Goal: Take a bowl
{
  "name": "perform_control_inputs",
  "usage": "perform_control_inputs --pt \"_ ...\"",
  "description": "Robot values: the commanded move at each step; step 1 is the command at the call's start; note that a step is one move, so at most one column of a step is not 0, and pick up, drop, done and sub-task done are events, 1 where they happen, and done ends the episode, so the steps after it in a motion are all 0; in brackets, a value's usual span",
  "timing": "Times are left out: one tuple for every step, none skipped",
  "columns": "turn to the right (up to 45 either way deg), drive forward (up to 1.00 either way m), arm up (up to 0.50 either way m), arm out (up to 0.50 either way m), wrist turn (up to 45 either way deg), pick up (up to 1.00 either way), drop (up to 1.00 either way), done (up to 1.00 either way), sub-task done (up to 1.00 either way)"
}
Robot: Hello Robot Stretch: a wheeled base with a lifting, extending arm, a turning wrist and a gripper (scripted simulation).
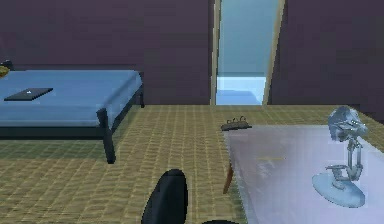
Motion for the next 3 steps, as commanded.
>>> perform_control_inputs --pt "0.0 0.0 0.0 0.0 45.0 0.0 0.0 0.0 0.0" --pt "0.0 0.0 0.0 0.0 45.0 0.0 0.0 0.0 0.0" --pt "0.0 0.0 0.0 0.0 45.0 0.0 0.0 0.0 0.0"
